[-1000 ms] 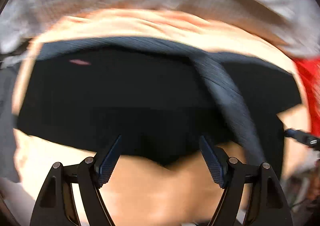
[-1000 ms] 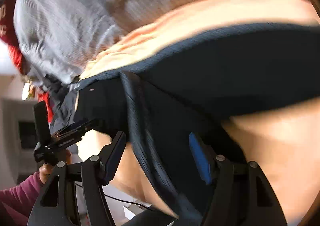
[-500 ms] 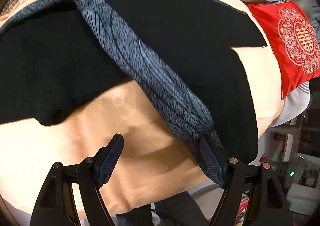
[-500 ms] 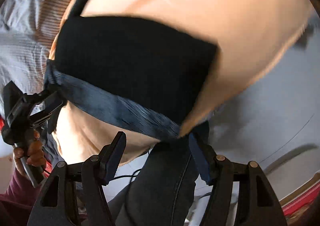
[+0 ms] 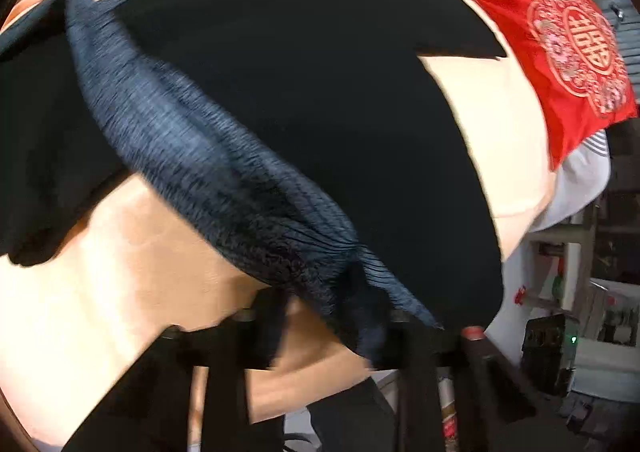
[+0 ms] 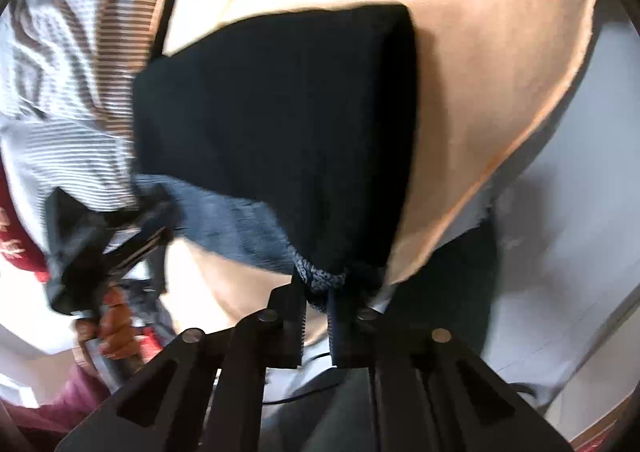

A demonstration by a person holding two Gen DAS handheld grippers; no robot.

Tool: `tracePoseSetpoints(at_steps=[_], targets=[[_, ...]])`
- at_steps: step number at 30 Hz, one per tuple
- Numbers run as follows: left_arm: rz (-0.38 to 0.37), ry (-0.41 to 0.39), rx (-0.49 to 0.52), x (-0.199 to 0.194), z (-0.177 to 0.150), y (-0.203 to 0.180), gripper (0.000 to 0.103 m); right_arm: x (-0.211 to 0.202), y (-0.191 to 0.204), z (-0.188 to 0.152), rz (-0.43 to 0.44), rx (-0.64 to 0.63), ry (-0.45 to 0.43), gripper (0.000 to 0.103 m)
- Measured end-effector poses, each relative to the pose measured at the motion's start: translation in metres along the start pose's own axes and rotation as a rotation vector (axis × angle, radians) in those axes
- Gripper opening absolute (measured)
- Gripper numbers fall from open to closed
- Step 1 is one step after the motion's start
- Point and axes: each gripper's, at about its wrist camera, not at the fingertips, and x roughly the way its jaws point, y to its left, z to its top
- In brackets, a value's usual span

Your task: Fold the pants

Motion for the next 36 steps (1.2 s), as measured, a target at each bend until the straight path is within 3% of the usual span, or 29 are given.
tracePoseSetpoints(at_steps=[2, 8, 18, 23, 26, 31, 36], targets=[[-0.022, -0.007, 0.001, -0.007, 0.005, -0.003, 0.013, -0.011, 0.012, 0.003, 0.058, -0.014, 0.003, 0.007], [-0.059, -0.073, 0.006, -0.044, 0.026, -0.024, 0.013, -0.058, 0.072, 0.035, 0.162, -0.127, -0.012, 0.006], [-0.060, -0.198, -0.066, -0.065, 0.119, -0.059, 0.013, -0.109, 0.169, 0.190, 0.165, -0.337, -0.021, 0.006], [-0.026, -0.252, -0.113, -0.059, 0.181, -0.061, 0.013, -0.094, 0.204, 0.290, 0.135, -0.383, 0.016, 0.006], [0.028, -0.252, -0.131, -0.052, 0.210, -0.065, 0.013, -0.066, 0.219, 0.340, 0.061, -0.419, 0.051, 0.006], [0.043, -0.225, -0.143, -0.058, 0.216, -0.063, 0.016, -0.019, 0.226, 0.396, 0.003, -0.385, 0.100, 0.006], [0.170, -0.250, -0.148, -0.081, 0.201, -0.049, 0.016, 0.012, 0.222, 0.422, -0.128, -0.389, 0.104, 0.006]])
